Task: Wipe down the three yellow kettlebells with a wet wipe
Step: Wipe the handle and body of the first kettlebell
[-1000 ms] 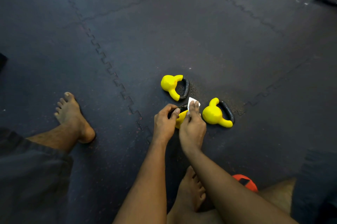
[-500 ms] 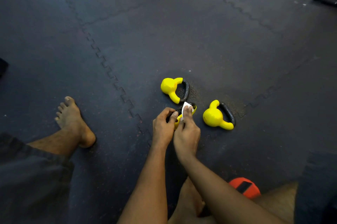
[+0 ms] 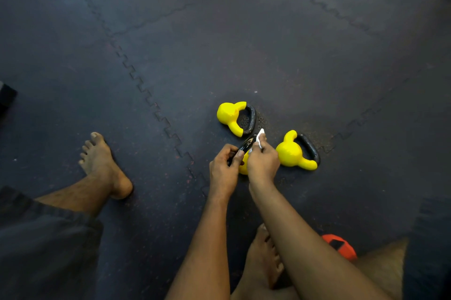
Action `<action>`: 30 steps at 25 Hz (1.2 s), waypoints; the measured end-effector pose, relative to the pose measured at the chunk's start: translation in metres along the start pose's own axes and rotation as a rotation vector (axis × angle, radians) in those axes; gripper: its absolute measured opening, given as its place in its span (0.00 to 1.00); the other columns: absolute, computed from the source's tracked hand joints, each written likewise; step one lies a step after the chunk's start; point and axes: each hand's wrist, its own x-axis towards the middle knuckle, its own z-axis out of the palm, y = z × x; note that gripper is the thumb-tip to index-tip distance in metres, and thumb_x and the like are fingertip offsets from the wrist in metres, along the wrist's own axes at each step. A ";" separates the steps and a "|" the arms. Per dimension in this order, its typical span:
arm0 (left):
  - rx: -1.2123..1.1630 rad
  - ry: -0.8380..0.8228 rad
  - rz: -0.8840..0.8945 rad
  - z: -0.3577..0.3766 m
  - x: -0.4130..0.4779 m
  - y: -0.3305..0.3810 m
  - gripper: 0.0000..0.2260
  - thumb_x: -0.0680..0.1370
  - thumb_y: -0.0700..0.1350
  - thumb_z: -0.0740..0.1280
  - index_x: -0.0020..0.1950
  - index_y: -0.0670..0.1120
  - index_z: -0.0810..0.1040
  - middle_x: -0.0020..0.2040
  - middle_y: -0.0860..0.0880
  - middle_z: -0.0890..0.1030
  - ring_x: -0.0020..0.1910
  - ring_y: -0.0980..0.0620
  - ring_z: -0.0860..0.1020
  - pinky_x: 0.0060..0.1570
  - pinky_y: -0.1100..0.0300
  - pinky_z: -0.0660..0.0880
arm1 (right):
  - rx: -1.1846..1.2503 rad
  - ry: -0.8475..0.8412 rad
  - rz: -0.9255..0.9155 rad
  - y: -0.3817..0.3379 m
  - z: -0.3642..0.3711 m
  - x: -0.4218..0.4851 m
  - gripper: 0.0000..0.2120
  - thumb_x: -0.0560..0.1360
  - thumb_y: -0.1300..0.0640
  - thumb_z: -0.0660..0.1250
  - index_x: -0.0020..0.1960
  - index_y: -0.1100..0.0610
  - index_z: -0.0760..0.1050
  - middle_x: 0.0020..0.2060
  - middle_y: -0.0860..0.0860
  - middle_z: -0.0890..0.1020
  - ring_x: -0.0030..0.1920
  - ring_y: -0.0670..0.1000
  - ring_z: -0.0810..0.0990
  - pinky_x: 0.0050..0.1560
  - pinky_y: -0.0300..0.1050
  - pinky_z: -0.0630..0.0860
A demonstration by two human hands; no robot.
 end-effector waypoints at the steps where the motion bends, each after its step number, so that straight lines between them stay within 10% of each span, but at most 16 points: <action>1: -0.002 0.004 0.002 0.001 -0.001 -0.001 0.04 0.79 0.46 0.67 0.46 0.47 0.79 0.38 0.50 0.83 0.39 0.53 0.81 0.40 0.56 0.77 | 0.002 -0.009 0.004 0.001 0.000 0.000 0.17 0.80 0.54 0.61 0.68 0.52 0.75 0.57 0.55 0.83 0.57 0.56 0.81 0.58 0.53 0.77; 8: -0.021 -0.014 0.019 0.003 -0.003 -0.003 0.04 0.78 0.47 0.68 0.43 0.51 0.77 0.36 0.51 0.83 0.39 0.52 0.82 0.40 0.55 0.77 | -0.241 -0.067 -0.042 -0.015 -0.012 0.034 0.14 0.78 0.55 0.62 0.58 0.51 0.83 0.57 0.51 0.84 0.58 0.56 0.79 0.58 0.47 0.76; 17: 0.030 -0.020 0.041 -0.004 -0.003 -0.009 0.03 0.78 0.51 0.68 0.44 0.55 0.77 0.39 0.53 0.84 0.43 0.52 0.82 0.43 0.52 0.78 | -1.034 -0.952 -0.498 -0.070 -0.037 0.086 0.13 0.80 0.57 0.58 0.41 0.47 0.77 0.45 0.51 0.82 0.49 0.53 0.77 0.51 0.50 0.73; 26: 0.049 0.033 0.032 -0.006 0.008 -0.009 0.05 0.79 0.49 0.67 0.45 0.49 0.77 0.40 0.52 0.83 0.42 0.53 0.80 0.39 0.59 0.73 | -0.430 -0.648 -0.524 -0.015 -0.055 0.068 0.12 0.81 0.63 0.59 0.56 0.57 0.81 0.52 0.50 0.83 0.55 0.48 0.78 0.59 0.44 0.71; 30: 0.090 -0.021 0.076 -0.001 0.003 -0.006 0.04 0.79 0.50 0.67 0.47 0.51 0.78 0.40 0.53 0.82 0.39 0.58 0.77 0.36 0.66 0.69 | -0.738 -0.842 -0.299 -0.053 -0.044 0.082 0.15 0.78 0.62 0.60 0.36 0.52 0.77 0.35 0.50 0.77 0.44 0.53 0.73 0.47 0.50 0.71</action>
